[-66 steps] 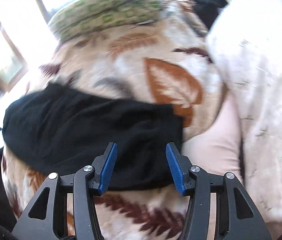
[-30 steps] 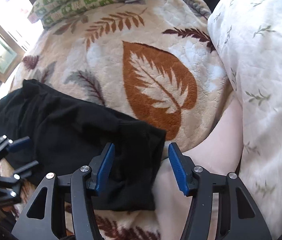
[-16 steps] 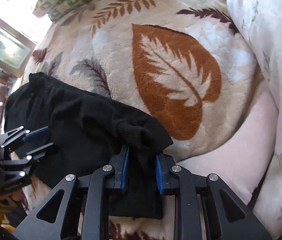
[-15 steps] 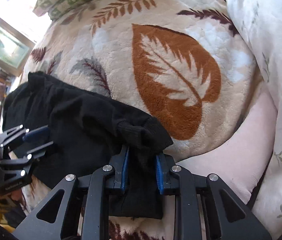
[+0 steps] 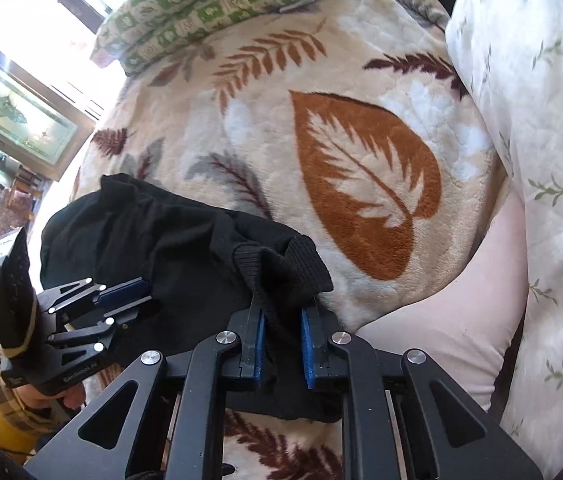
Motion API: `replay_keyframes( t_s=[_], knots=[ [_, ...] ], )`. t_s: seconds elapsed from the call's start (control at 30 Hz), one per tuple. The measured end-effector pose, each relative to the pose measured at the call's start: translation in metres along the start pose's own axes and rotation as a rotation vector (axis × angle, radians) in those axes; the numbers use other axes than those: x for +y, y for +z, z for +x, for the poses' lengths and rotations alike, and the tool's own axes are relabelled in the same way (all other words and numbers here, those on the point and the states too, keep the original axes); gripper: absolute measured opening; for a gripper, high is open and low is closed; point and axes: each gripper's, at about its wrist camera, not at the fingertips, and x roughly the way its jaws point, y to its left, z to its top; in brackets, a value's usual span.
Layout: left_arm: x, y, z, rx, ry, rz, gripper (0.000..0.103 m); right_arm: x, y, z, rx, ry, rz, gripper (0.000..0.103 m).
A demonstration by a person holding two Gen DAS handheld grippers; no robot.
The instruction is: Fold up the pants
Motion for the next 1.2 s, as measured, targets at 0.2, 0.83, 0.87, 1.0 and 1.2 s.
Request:
replay_keyframes(
  t_s=[0.2, 0.83, 0.87, 1.0, 1.2],
  knots=[
    [-0.003, -0.002, 0.017, 0.078, 0.038, 0.037, 0.024, 0.021, -0.001, -0.007, -0.016, 0.010, -0.013, 0.014],
    [0.145, -0.024, -0.089, -0.082, 0.037, -0.210, 0.024, 0.170, 0.041, 0.041, 0.002, 0.075, -0.023, 0.015],
    [0.149, -0.025, -0.089, -0.086, 0.032, -0.222, 0.024, 0.183, 0.043, 0.054, 0.020, 0.093, -0.014, 0.017],
    [0.170, -0.030, -0.092, -0.094, -0.001, -0.287, 0.024, 0.207, 0.042, 0.076, 0.074, 0.155, 0.019, 0.035],
    [0.176, -0.027, -0.094, -0.106, -0.062, -0.327, 0.024, 0.193, 0.034, 0.040, -0.015, 0.239, 0.045, 0.035]
  ],
)
